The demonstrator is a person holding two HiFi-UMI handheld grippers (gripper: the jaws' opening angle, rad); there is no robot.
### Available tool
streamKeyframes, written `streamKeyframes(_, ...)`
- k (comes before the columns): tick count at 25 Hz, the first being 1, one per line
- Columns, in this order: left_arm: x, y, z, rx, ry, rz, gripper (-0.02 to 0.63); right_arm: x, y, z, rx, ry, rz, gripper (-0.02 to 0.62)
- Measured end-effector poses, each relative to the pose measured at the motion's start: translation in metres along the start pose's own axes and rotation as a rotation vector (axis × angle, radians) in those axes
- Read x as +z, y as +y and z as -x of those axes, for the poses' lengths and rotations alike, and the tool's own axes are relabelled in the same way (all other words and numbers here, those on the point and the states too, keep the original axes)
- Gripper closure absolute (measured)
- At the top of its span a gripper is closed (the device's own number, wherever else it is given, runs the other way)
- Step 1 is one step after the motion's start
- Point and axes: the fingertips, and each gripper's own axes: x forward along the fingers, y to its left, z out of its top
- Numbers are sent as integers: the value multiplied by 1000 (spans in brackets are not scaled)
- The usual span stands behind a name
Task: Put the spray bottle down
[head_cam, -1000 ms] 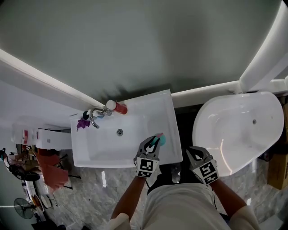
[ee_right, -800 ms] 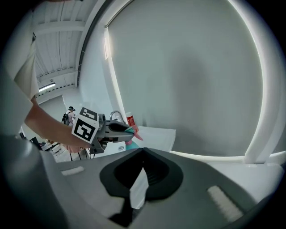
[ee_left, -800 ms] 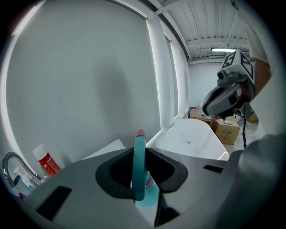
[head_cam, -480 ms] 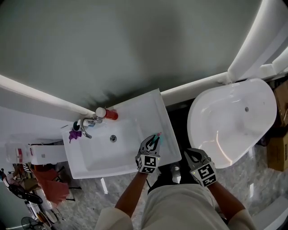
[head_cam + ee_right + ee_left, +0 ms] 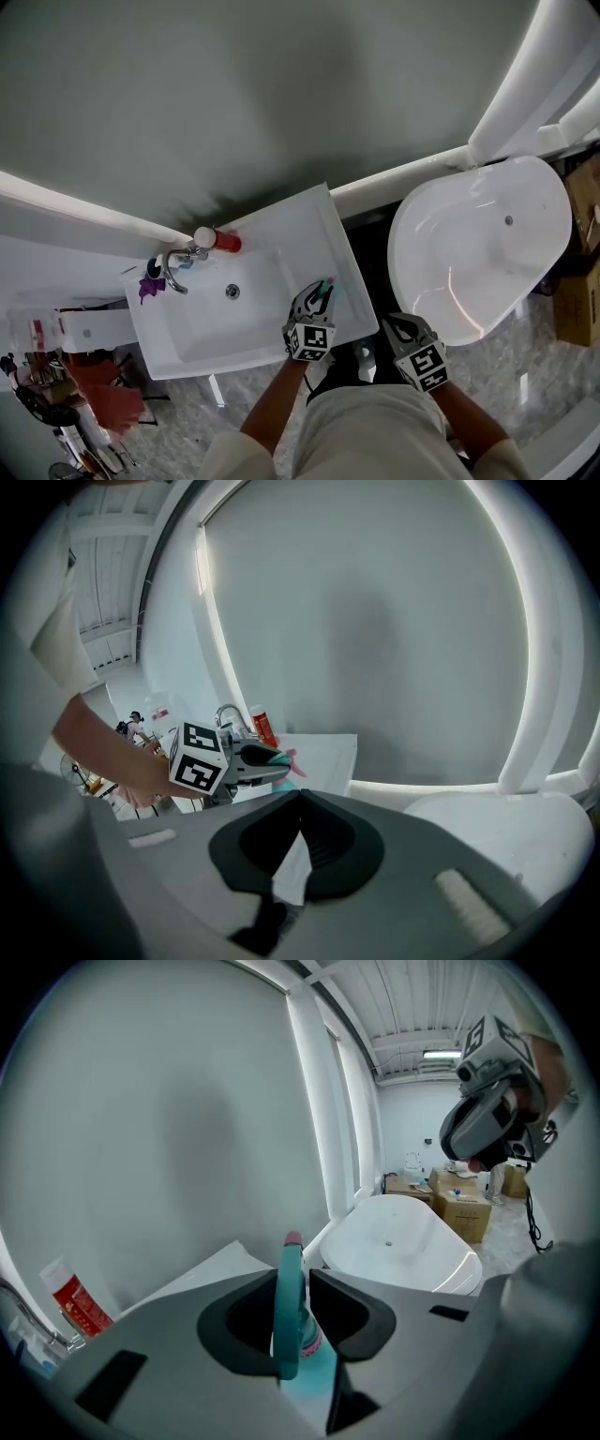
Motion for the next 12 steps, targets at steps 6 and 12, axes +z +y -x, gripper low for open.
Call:
streamKeyframes(6,4,5,3,2,1,5,474,-1,4,0,-6,9,6,586)
streamKeyframes(12,19,9,16,2,-21,0,440,12,9,1,-3,-14,27,586)
